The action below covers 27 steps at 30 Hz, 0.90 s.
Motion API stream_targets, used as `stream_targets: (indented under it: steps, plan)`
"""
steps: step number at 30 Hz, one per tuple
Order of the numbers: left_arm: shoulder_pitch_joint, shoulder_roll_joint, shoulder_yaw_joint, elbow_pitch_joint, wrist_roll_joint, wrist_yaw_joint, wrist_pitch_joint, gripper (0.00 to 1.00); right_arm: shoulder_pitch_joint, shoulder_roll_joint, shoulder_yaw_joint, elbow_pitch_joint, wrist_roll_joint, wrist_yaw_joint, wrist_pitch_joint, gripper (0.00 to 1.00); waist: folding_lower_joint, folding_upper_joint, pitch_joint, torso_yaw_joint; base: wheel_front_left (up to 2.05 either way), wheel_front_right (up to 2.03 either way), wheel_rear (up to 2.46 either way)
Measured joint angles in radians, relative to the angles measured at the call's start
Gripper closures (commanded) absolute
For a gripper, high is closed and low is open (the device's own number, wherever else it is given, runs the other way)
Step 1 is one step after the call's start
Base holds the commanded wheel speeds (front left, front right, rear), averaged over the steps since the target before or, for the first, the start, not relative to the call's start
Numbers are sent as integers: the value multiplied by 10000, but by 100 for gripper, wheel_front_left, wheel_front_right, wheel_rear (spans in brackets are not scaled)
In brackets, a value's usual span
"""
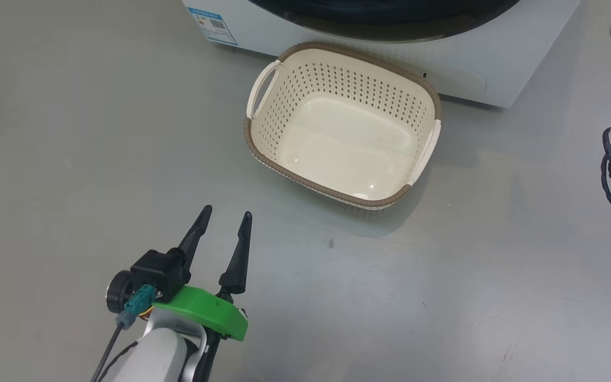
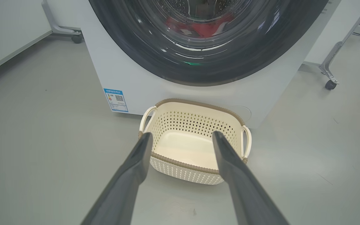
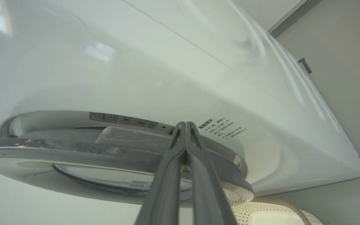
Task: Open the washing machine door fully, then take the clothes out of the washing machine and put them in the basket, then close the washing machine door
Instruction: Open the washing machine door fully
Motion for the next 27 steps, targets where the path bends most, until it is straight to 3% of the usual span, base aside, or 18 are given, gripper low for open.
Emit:
stream_targets:
  steps: [20, 27]
  plan:
    - [-347, -42, -451, -6, -330, 313, 0, 0, -1169, 73, -671, 976, 1649, -157, 1693, 100, 0, 0, 441, 626, 0, 0, 0]
    - [-348, -42, -690, -13, -489, 347, 0, 0, -1652, -136, -780, 1112, 1756, -176, 1990, 100, 0, 0, 503, 750, 0, 0, 0]
